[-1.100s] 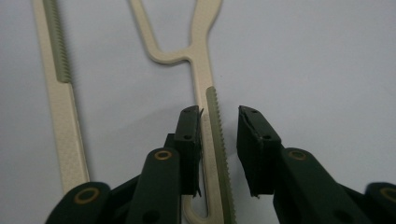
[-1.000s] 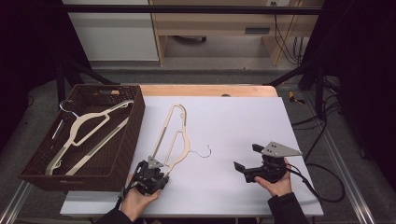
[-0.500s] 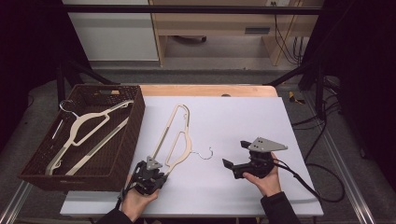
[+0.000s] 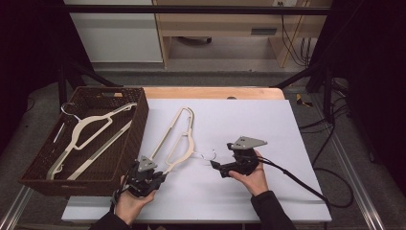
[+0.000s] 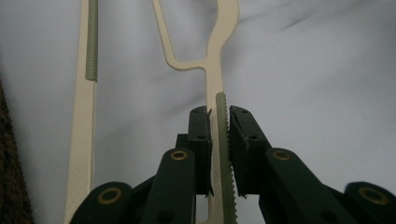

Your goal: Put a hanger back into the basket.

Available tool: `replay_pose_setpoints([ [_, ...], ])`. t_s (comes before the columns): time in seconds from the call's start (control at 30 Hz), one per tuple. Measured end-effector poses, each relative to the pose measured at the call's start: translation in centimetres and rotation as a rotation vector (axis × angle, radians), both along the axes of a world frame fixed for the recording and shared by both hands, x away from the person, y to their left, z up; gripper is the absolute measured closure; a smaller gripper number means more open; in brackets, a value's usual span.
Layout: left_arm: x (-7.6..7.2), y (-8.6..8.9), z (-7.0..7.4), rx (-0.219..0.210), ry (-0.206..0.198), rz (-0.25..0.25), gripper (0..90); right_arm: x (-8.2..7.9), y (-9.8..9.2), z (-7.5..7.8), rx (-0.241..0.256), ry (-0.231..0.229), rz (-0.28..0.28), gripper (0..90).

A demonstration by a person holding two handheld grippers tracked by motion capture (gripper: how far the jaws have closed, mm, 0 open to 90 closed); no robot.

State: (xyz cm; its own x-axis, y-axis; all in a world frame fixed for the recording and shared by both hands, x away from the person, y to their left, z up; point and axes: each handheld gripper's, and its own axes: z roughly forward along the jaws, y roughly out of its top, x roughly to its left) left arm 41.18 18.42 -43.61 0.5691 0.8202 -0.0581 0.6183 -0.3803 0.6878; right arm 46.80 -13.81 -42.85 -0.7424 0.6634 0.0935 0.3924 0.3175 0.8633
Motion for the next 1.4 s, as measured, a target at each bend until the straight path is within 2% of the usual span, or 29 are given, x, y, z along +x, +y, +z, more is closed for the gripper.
replay_pose_setpoints([
  [0.13, 0.0, 0.0, 0.1, 0.003, -0.001, -0.001, 79.0, 1.0, 1.7, -0.5, -0.007, 0.011, 0.025, 12.7],
  [0.3, 0.0, -0.1, 0.2, 0.015, -0.001, -0.009, 79.0, 2.3, 3.4, -1.3, -0.001, 0.025, 0.042, 23.8],
  [0.43, 0.0, 0.0, 0.2, 0.011, 0.002, -0.007, 79.0, 3.0, 3.7, -2.1, 0.003, 0.039, 0.021, 32.4],
  [0.5, 0.1, 0.0, 0.2, 0.012, 0.005, -0.008, 79.0, 3.4, 3.8, -2.6, -0.017, 0.038, 0.019, 35.9],
  [0.6, 0.0, 0.0, 0.4, 0.013, 0.0, -0.008, 79.0, 3.7, 4.0, -3.0, -0.022, 0.056, 0.016, 38.4],
  [0.83, 0.0, 0.1, 0.4, 0.015, 0.004, -0.012, 79.0, 4.4, 5.3, -4.3, -0.082, 0.065, 0.034, 47.4],
  [0.9, 0.0, 0.1, 0.4, 0.013, 0.004, -0.011, 79.0, 4.6, 5.4, -4.7, -0.07, 0.077, 0.041, 51.3],
  [1.17, 0.0, 0.0, 0.2, 0.021, 0.012, -0.017, 78.9, 5.0, 5.5, -5.4, -0.082, 0.134, 0.064, 71.1],
  [1.4, -0.1, -0.1, 0.1, 0.023, 0.014, -0.024, 78.9, 5.1, 5.5, -5.3, -0.059, 0.161, 0.085, 81.9],
])
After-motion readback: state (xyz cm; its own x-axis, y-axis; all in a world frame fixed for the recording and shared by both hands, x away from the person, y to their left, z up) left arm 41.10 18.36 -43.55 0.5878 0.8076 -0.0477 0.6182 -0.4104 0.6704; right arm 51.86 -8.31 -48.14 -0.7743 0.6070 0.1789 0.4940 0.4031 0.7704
